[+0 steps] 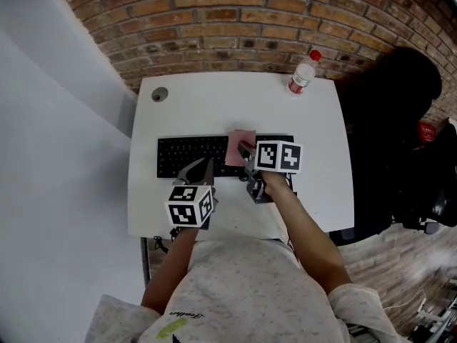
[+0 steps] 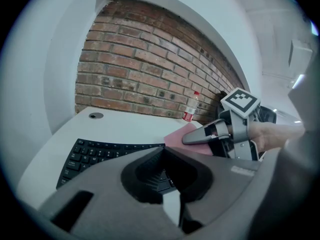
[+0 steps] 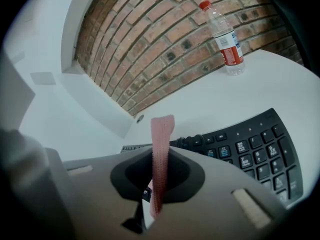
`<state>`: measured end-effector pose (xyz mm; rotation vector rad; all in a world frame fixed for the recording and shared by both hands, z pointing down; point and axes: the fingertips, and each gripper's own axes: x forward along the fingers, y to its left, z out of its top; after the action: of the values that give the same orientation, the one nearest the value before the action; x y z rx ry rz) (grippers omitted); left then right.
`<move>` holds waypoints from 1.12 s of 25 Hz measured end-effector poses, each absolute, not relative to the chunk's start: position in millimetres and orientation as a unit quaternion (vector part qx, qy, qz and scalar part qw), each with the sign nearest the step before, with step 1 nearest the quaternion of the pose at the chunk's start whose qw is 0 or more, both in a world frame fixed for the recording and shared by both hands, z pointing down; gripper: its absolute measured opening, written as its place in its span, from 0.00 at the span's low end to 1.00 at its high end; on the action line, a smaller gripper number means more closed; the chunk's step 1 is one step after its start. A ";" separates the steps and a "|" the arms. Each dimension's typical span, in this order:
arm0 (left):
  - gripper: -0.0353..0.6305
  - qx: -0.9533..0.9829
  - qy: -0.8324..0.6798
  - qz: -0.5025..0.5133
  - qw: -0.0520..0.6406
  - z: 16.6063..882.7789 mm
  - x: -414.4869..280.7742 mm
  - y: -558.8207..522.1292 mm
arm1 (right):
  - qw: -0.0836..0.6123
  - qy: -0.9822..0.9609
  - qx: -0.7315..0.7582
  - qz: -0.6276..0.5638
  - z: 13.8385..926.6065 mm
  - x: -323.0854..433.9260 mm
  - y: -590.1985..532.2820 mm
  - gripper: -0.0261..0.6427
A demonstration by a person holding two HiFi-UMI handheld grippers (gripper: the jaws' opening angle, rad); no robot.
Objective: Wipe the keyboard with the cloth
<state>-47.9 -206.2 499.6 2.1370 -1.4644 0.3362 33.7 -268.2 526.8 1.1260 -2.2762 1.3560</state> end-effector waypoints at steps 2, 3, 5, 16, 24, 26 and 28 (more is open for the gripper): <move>0.04 0.792 -0.537 0.128 0.260 499.4 -41.5 -208.1 | 0.125 -0.782 0.390 0.470 526.5 41.9 -269.4 0.06; 0.04 0.794 -0.535 0.130 0.259 499.2 -37.9 -209.1 | 0.122 -0.781 0.392 0.472 526.1 46.4 -270.3 0.06; 0.04 0.797 -0.530 0.132 0.257 497.8 -30.0 -211.8 | 0.117 -0.780 0.394 0.473 524.9 55.2 -272.1 0.06; 0.04 0.806 -0.519 0.143 0.248 495.2 7.0 -219.2 | 0.104 -0.778 0.398 0.475 525.0 93.8 -277.3 0.06; 0.04 0.802 -0.524 0.145 0.249 500.2 22.5 -220.8 | 0.104 -0.777 0.396 0.478 532.1 118.0 -280.1 0.06; 0.04 0.801 -0.525 0.145 0.248 500.8 26.1 -221.7 | 0.102 -0.777 0.396 0.478 532.8 123.6 -282.0 0.06; 0.04 0.801 -0.526 0.145 0.247 500.6 28.7 -223.2 | 0.102 -0.776 0.398 0.478 533.0 130.2 -284.3 0.06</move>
<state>28.7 -223.2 500.6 2.1836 -1.4341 0.3951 130.2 -284.3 533.0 1.1766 -2.2924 1.4102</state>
